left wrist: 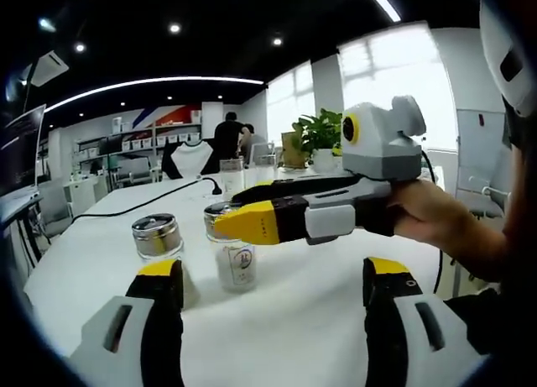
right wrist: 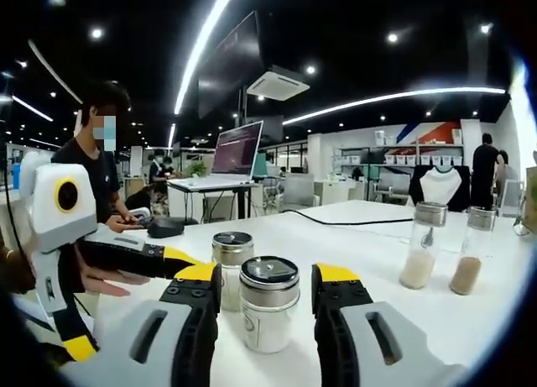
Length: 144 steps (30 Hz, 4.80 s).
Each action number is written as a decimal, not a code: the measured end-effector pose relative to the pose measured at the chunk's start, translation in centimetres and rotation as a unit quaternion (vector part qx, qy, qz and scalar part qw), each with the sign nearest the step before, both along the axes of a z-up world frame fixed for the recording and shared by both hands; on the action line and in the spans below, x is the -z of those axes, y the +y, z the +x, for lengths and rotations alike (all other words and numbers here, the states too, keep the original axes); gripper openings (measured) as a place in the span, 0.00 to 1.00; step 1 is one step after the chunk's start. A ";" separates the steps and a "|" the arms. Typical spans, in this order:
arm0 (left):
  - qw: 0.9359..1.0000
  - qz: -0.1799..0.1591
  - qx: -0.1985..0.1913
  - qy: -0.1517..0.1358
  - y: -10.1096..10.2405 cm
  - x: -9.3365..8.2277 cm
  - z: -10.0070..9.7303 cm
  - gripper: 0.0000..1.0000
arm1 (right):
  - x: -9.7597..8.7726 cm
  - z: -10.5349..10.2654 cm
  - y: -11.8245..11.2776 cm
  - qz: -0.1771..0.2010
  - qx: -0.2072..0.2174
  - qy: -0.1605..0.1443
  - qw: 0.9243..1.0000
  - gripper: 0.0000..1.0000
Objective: Rotate the seasoning bottle until the label or dispensing opening points toward the visible target arrow and the bottle remains upright within the marked orientation range
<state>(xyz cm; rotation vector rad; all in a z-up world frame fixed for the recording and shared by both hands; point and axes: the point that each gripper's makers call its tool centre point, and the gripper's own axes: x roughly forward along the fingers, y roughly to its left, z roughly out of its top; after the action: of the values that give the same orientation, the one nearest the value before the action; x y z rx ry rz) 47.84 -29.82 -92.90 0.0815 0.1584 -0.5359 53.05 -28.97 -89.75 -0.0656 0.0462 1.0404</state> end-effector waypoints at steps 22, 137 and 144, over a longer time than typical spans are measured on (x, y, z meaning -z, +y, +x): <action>1.000 -0.004 0.000 -0.015 -0.6 -1.6 -0.3 0.93 | -3.0 -2.1 -4.9 0.023 0.032 -0.023 0.999 0.43; 0.997 -0.028 -0.013 -0.068 -5.3 -11.2 15.1 0.85 | -2.3 -1.7 -18.8 0.049 0.182 0.022 0.982 0.52; 0.997 -0.024 -0.019 -0.065 -5.4 -11.5 16.1 0.85 | -2.3 -1.5 -19.0 0.057 0.186 0.026 0.981 0.52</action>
<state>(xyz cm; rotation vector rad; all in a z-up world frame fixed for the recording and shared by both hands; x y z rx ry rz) 63.97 -35.23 -81.42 0.0658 0.0190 -0.4954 51.54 -48.01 -87.45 0.0721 0.0449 0.6681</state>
